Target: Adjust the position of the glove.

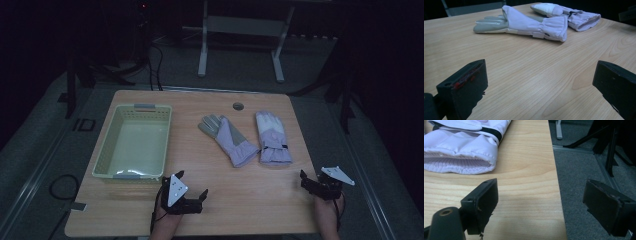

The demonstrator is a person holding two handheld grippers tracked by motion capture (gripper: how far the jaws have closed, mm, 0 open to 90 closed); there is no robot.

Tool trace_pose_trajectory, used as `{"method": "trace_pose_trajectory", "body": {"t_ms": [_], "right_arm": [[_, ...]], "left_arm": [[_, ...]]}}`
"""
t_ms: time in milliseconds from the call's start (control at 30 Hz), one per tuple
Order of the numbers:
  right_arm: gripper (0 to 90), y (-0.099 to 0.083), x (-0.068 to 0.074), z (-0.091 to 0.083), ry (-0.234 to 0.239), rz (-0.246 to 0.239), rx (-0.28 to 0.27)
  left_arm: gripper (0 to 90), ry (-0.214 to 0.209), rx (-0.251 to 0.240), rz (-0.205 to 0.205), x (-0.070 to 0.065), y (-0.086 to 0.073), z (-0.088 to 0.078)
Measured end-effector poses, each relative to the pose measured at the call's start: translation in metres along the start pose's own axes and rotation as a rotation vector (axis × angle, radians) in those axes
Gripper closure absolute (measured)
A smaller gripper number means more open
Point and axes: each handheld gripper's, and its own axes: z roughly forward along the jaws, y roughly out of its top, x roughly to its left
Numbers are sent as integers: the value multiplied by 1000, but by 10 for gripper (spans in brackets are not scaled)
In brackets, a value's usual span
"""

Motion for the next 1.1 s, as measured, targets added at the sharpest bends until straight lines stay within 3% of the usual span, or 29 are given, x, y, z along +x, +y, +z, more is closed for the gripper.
{"method": "trace_pose_trajectory", "body": {"t_ms": [167,333,433,500,600,667,800,933,967,1100], "right_arm": [[118,4,0,-1,29,-13,43],[116,12,-2,-7,40,8,35],[151,25,-6,-17,44,14,12],[151,33,-9,-19,101,19,36],[150,41,-10,-20,92,7,42],[135,54,-8,-22,129,25,43],[125,70,1,-28,179,-20,6],[135,80,6,-29,220,-22,1],[183,89,9,-29,231,-20,-7],[207,105,16,-28,266,-34,-9]], "left_arm": [[0,0,0,1,0,0,0],[0,0,-1,-5,0,0,0],[0,-5,-1,-8,1,0,0],[1,-8,1,-7,1,0,0],[1,-13,2,-5,1,0,0],[1,-17,1,-6,1,0,0],[1,-18,-1,-4,1,0,0],[1,-18,0,-2,1,0,0],[1,-19,1,-2,1,0,0],[1,-20,-2,-5,0,0,0]]}}
